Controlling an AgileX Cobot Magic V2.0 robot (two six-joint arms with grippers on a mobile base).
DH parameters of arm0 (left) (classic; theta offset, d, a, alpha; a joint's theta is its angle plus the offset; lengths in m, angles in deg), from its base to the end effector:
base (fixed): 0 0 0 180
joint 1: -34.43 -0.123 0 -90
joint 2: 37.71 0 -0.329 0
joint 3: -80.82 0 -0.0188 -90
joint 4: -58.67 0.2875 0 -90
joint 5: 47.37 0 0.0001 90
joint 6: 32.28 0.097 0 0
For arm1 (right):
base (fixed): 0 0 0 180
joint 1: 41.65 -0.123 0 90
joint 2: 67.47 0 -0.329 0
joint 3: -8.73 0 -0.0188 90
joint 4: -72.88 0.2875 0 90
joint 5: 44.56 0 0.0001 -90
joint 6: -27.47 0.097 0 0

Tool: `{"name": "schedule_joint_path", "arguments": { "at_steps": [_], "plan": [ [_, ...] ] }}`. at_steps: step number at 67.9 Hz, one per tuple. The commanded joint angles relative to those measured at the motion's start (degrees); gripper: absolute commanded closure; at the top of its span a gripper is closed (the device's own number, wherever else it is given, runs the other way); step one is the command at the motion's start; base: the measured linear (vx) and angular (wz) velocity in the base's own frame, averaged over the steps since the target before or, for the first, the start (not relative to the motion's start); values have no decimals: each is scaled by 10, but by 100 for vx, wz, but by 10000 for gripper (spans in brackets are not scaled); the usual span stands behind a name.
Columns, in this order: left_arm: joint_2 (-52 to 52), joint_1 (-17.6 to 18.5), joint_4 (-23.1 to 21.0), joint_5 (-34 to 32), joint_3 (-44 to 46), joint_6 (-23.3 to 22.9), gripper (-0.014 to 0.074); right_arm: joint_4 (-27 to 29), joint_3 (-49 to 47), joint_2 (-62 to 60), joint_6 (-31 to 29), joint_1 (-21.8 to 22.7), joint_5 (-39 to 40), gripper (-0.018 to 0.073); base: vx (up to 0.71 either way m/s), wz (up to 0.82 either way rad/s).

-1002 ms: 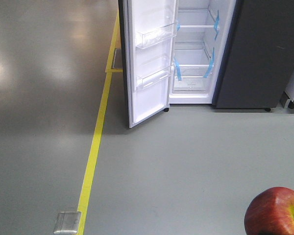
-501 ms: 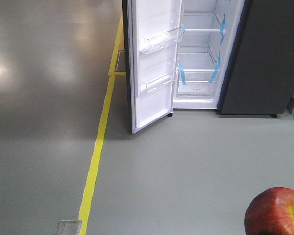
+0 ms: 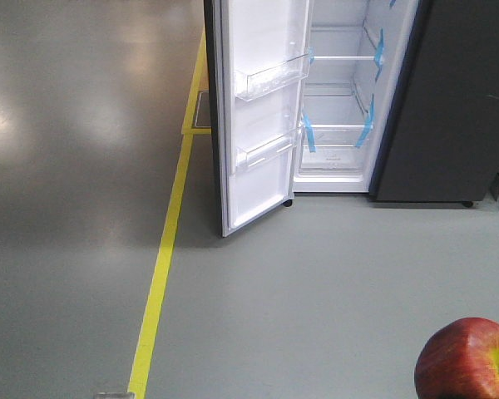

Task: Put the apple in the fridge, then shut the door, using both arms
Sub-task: 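Drive closer to the open refrigerator, apple held in right gripper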

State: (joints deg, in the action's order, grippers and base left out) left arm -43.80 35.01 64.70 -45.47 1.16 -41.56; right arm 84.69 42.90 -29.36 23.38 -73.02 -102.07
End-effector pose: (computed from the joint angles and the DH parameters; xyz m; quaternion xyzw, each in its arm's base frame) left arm 0.0551 -0.0002 0.2019 -0.0174 0.6922 -0.0229 0.7212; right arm 0.0623 0.0576 0.3710 -0.2617 0.8620 0.1987 0.3861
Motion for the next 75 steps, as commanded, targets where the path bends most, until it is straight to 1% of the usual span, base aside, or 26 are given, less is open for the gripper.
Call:
{"name": "schedule_joint_path", "arguments": {
  "at_steps": [1,75],
  "plan": [
    [9,0,-2,-44,-16,-5,602,7,-15,2,0,-2,38,347,10,-3],
    [9,0,-2,-44,-16,-5,602,7,-15,2,0,-2,38,347,10,1]
  ]
}}
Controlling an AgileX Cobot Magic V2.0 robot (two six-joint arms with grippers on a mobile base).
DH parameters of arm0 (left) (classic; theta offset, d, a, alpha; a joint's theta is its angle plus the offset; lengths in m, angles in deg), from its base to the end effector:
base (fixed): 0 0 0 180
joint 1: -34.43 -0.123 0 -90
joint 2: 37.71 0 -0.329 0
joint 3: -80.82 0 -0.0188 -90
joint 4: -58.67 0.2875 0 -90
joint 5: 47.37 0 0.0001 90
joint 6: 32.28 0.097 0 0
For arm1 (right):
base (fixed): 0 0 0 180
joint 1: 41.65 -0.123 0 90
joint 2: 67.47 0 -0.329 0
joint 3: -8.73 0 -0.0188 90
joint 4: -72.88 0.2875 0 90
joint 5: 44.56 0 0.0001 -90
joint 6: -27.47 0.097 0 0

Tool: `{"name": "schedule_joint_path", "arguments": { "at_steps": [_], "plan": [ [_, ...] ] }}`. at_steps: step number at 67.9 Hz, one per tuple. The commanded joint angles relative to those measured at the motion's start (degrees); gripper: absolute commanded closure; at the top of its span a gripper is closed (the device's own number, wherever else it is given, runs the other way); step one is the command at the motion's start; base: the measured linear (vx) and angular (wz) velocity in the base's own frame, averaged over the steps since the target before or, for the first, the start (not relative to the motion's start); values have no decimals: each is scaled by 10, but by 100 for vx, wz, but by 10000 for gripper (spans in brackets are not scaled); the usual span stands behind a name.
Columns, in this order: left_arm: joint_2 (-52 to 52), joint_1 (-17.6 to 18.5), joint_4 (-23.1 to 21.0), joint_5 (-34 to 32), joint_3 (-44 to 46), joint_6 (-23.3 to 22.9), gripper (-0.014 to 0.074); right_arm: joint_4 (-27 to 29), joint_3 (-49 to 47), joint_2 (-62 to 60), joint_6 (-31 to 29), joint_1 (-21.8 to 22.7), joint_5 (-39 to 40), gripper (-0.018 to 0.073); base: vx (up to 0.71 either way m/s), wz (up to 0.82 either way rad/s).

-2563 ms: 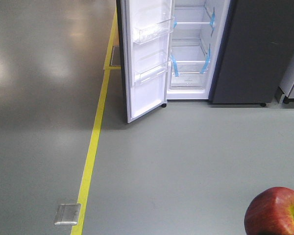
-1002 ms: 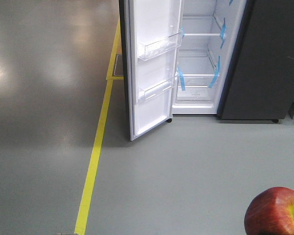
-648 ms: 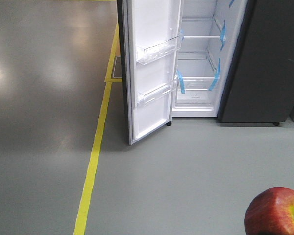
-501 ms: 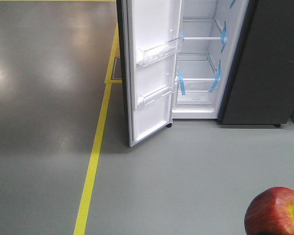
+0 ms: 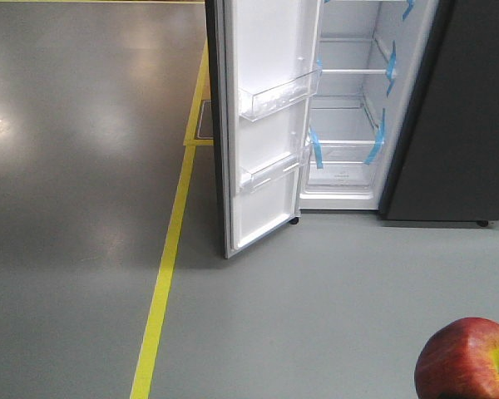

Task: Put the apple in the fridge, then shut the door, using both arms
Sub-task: 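Drive closer to the open refrigerator, apple held in right gripper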

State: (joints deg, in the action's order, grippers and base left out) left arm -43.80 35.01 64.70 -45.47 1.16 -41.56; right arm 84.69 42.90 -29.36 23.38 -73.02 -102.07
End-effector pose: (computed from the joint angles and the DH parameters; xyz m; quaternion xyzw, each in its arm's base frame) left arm 0.0551 -0.0002 0.2019 -0.0174 0.6922 -0.0229 0.7212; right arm 0.0623 0.0576 0.3710 -0.2617 0.8620 0.1987 0.3861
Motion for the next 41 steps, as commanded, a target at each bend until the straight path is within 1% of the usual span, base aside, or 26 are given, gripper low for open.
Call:
{"name": "schedule_joint_path", "arguments": {
  "at_steps": [1,41],
  "plan": [
    [9,0,-2,-44,-16,-5,602,7,-15,2,0,-2,38,347,9,4],
    [9,0,-2,-44,-16,-5,602,7,-15,2,0,-2,38,347,8,1]
  ]
}}
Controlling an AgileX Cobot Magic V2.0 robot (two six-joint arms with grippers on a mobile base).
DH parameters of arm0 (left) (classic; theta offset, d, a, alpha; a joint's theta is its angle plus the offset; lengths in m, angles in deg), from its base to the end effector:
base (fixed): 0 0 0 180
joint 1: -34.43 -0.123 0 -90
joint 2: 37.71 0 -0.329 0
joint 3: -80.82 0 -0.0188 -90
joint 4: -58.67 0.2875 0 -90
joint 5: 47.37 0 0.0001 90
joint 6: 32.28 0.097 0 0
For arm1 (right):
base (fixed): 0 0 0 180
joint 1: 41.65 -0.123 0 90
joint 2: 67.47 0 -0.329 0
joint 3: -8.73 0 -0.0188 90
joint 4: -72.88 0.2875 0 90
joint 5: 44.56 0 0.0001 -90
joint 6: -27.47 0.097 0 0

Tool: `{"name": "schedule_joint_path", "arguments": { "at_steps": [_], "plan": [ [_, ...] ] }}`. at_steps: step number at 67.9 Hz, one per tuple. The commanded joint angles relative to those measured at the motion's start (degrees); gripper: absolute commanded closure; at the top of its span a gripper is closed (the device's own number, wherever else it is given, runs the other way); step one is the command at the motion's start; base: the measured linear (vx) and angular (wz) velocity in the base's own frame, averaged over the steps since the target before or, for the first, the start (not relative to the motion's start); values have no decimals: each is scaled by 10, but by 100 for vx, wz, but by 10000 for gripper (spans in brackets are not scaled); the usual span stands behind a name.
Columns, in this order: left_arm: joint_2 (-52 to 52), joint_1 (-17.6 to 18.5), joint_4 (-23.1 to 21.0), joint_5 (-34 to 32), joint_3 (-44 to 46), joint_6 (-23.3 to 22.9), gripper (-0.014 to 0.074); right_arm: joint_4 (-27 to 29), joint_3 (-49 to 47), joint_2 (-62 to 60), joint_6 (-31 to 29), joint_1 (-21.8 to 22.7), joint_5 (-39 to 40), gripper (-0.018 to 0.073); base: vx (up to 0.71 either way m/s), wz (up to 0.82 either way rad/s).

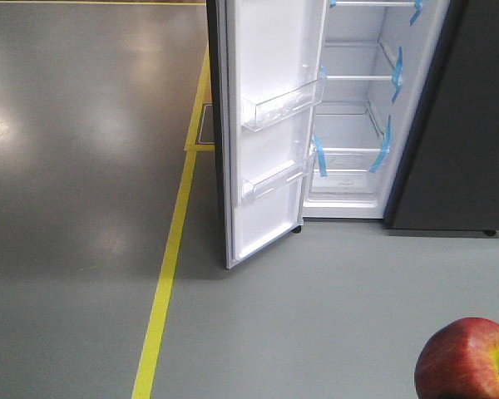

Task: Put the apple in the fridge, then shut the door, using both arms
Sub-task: 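Drive closer to the open refrigerator, apple held in right gripper, then approach the refrigerator opening, keeping the apple raised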

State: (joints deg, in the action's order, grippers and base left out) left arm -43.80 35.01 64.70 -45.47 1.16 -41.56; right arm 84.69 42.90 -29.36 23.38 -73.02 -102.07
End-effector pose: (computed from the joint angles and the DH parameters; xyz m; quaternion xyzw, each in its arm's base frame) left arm 0.0551 -0.0002 0.2019 -0.0174 0.6922 -0.0229 0.7212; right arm 0.0623 0.0576 0.3710 -0.2617 0.8620 0.1987 0.3861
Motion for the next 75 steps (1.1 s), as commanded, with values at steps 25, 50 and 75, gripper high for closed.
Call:
{"name": "schedule_joint_path", "arguments": {
  "at_steps": [25,50,75],
  "plan": [
    [9,0,-2,-44,-16,-5,602,7,-15,2,0,-2,38,347,8,1],
    [9,0,-2,-44,-16,-5,602,7,-15,2,0,-2,38,347,8,0],
    [9,0,-2,-44,-16,-5,602,7,-15,2,0,-2,38,347,8,0]
  ]
}}
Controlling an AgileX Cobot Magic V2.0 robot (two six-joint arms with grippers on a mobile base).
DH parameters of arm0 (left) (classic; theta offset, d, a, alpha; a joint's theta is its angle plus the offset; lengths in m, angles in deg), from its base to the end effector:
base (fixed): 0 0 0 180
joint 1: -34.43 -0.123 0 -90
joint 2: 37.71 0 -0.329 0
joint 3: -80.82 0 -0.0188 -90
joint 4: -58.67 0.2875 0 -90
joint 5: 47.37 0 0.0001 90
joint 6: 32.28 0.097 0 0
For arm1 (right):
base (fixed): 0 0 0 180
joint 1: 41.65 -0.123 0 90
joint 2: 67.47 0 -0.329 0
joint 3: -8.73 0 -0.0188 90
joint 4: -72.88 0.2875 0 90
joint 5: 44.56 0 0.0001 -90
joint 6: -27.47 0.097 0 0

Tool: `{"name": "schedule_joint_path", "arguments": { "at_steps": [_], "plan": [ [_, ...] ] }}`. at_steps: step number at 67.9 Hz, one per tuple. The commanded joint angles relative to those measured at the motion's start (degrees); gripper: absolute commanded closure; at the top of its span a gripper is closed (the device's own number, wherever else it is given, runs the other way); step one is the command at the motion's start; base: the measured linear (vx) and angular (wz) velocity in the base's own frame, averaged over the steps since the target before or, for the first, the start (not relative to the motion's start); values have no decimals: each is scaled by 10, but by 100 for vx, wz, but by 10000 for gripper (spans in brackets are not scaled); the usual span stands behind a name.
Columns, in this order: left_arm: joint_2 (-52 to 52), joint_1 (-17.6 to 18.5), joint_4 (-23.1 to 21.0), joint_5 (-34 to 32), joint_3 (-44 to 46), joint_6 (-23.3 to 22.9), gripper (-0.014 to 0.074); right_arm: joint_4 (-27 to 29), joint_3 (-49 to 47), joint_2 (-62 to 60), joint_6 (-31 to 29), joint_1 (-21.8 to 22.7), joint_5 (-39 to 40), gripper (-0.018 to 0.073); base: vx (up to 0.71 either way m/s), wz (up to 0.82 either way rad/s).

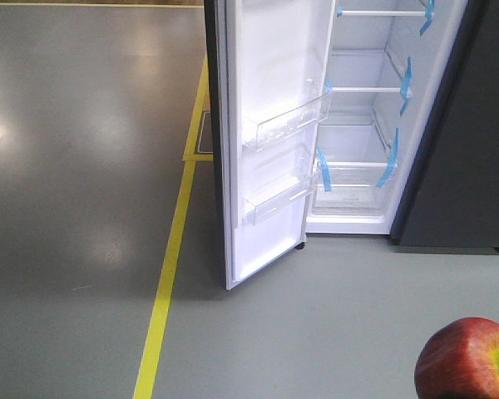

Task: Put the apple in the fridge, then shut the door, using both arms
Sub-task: 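Approach the refrigerator opening, keeping the apple raised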

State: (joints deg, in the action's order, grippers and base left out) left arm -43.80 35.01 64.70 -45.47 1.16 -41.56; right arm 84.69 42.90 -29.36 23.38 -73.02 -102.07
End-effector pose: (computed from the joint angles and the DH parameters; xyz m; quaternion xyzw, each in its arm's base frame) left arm 0.0551 -0.0002 0.2019 -0.0174 0.6922 -0.0229 0.7212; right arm 0.0623 0.0576 0.3710 -0.2617 0.8620 0.1987 0.3861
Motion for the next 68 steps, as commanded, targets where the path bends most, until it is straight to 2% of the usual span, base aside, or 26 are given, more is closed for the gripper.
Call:
{"name": "schedule_joint_path", "arguments": {
  "at_steps": [1,68],
  "plan": [
    [9,0,-2,-44,-16,-5,602,7,-15,2,0,-2,38,347,8,0],
    [9,0,-2,-44,-16,-5,602,7,-15,2,0,-2,38,347,9,1]
  ]
}}
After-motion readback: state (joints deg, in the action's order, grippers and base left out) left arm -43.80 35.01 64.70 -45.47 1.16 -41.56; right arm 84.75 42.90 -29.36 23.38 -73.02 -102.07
